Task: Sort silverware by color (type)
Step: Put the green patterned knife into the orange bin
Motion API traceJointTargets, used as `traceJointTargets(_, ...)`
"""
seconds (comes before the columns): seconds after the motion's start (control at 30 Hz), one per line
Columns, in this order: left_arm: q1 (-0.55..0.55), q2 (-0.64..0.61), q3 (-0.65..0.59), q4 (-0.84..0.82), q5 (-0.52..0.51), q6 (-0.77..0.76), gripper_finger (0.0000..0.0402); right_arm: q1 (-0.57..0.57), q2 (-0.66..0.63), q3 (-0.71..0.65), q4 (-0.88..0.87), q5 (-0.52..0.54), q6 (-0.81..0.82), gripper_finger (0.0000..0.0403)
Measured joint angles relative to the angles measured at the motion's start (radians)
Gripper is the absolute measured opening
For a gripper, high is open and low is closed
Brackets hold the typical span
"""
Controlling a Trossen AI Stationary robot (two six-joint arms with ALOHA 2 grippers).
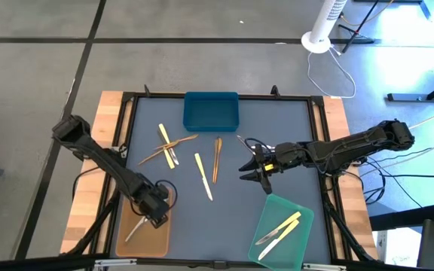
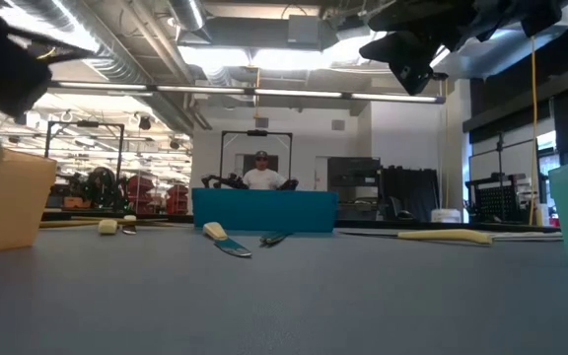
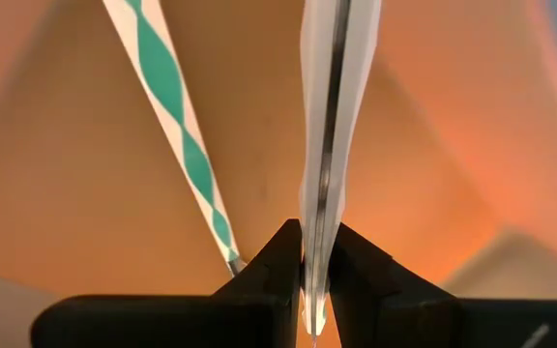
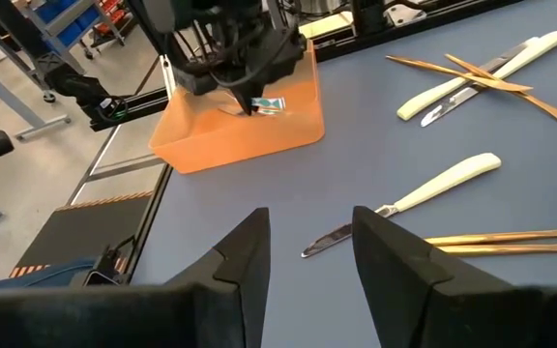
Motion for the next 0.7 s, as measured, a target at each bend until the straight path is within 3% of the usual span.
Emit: traceJointTargets(0.7, 0.001, 0.04, 0.0, -0.026, 0.006, -0.004, 0.0036, 0.0, 0.0, 0.001, 0.001, 0.0, 0.0, 0.0134)
